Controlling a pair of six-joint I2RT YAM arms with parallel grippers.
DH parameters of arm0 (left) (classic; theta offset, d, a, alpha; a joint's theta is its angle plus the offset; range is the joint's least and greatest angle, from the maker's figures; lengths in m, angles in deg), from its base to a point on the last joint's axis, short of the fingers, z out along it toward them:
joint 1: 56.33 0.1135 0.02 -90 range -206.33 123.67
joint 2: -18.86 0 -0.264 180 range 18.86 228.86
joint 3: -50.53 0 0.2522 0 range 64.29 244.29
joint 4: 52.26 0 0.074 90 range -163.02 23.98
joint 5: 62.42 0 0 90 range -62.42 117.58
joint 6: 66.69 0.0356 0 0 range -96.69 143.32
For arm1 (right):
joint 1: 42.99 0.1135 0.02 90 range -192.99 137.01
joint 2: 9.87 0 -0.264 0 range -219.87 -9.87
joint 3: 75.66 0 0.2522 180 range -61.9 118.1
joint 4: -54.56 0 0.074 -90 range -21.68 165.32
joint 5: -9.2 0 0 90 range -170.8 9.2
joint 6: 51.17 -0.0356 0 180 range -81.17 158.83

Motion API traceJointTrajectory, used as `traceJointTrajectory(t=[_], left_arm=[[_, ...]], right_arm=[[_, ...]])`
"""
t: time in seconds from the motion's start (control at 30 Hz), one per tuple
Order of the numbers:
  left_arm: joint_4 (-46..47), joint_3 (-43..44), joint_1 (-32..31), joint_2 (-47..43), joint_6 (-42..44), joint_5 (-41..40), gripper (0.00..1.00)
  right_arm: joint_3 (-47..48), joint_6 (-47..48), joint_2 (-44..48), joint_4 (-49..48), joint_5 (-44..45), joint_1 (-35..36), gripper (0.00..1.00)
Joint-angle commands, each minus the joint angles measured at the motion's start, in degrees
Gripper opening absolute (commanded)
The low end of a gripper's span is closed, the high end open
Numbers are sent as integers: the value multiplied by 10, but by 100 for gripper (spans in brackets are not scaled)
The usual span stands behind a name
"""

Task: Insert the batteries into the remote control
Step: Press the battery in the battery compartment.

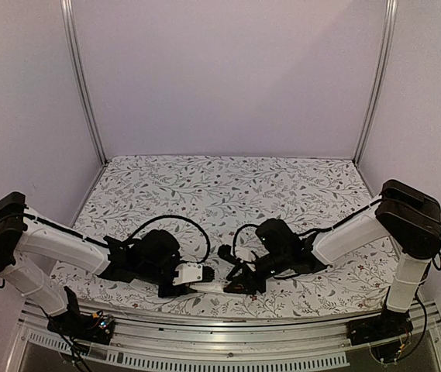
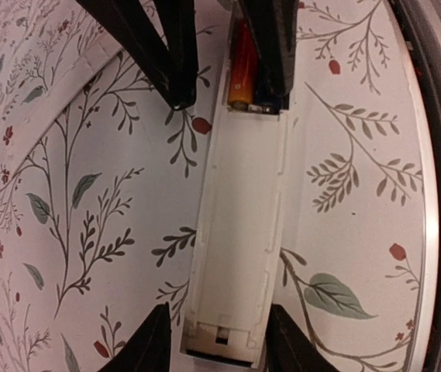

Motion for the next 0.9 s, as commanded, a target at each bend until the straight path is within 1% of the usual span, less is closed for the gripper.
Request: traceJointTrajectory(t=[0.0, 0.1, 0.27, 0.33, 0.4, 0.53, 0.73, 0.87], left_arm=[[-9, 8, 2, 1, 3, 6, 42], [-10, 8, 1, 1, 3, 6, 41], [-9, 8, 0, 2, 4, 5, 41], [-11, 8, -1, 3, 4, 5, 41], [-10, 8, -1, 4, 4, 5, 41], [-10, 8, -2, 4, 5, 5, 40], [-10, 8, -3, 4, 5, 4, 40], [-10, 9, -3, 6, 5, 4, 40]], right_arm=[[2, -9, -4, 6, -8, -5, 41], [3, -12, 4, 5, -18, -6, 42], [3, -18, 16, 2, -21, -6, 47], [3, -20, 20, 0, -23, -6, 47], [2, -22, 20, -3, -24, -8, 46], [4, -35, 13, -12, -21, -13, 35], [2, -38, -5, -14, -28, -12, 35], [-5, -37, -7, -17, -35, -12, 38]])
